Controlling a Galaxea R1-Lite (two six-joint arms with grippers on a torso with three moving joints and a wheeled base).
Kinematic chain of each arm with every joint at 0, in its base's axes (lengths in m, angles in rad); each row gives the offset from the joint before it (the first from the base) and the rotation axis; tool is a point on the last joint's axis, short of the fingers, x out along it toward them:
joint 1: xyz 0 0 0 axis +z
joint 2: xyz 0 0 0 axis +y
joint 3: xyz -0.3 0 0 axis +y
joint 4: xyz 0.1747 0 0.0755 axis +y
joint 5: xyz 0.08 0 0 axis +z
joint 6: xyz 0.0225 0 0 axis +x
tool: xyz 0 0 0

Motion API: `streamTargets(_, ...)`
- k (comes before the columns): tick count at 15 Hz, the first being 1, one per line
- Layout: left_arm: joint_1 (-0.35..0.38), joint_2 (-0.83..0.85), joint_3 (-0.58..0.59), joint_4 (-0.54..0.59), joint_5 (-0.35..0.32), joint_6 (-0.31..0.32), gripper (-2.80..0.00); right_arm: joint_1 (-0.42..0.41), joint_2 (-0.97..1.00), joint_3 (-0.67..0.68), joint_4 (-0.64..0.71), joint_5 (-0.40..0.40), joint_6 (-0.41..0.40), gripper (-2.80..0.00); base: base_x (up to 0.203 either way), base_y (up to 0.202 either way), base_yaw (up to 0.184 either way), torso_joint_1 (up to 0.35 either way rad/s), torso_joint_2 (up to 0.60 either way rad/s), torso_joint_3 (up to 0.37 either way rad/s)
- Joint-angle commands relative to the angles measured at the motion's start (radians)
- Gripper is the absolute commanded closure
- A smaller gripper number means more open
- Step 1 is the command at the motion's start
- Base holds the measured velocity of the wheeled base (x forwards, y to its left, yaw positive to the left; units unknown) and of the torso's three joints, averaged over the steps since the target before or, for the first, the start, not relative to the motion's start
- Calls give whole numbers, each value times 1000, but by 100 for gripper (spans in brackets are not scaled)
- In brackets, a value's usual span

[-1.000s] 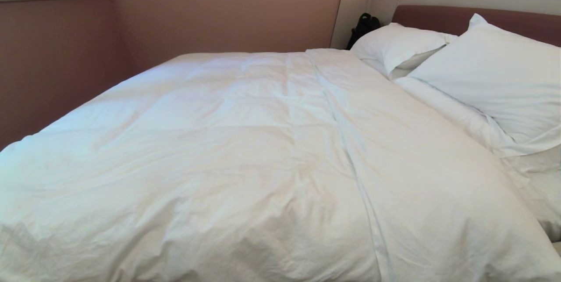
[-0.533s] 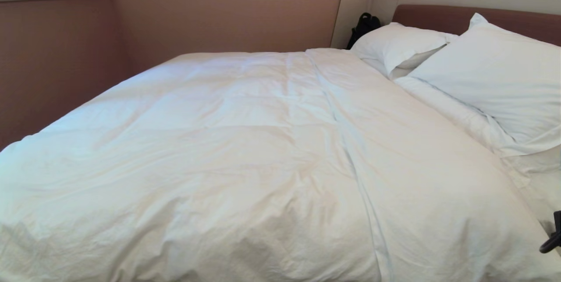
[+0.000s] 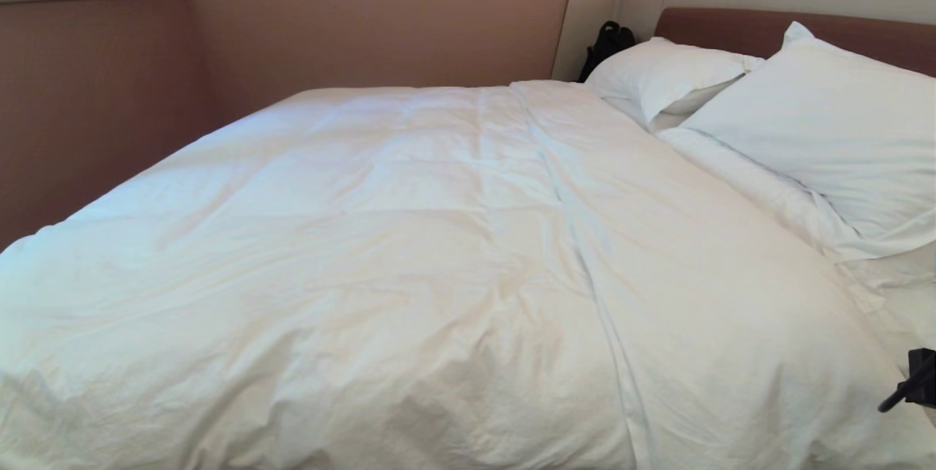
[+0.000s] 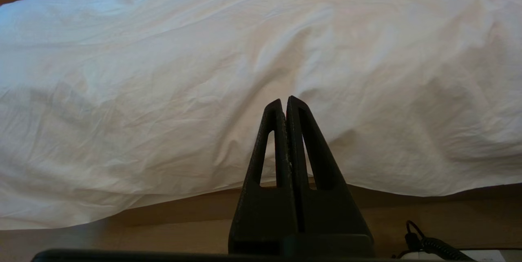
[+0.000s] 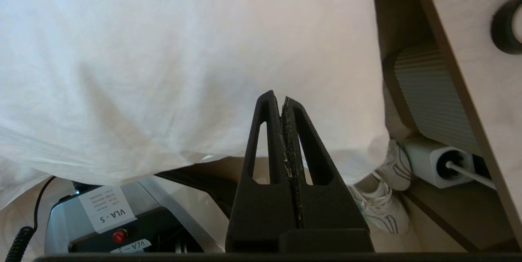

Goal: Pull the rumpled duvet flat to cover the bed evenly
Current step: Flatten the corners of the folded blanket

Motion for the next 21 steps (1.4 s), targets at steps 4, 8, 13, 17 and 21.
streamTargets(4,0,0,0,0,0,1,0,-45,111,19,-117,35,-29,0,0,0,0,0,0,0)
streamTargets(8,0,0,0,0,0,1,0,-86,143,23,-152,103,-57,0,0,0,0,0,0,0)
streamTargets(13,0,0,0,0,0,1,0,-112,248,27,-212,123,-81,0,0,0,0,0,0,0)
streamTargets(17,0,0,0,0,0,1,0,-118,350,48,-274,129,-122,0,0,0,0,0,0,0)
streamTargets(21,0,0,0,0,0,1,0,-118,462,112,-448,127,-186,0,0,0,0,0,0,0)
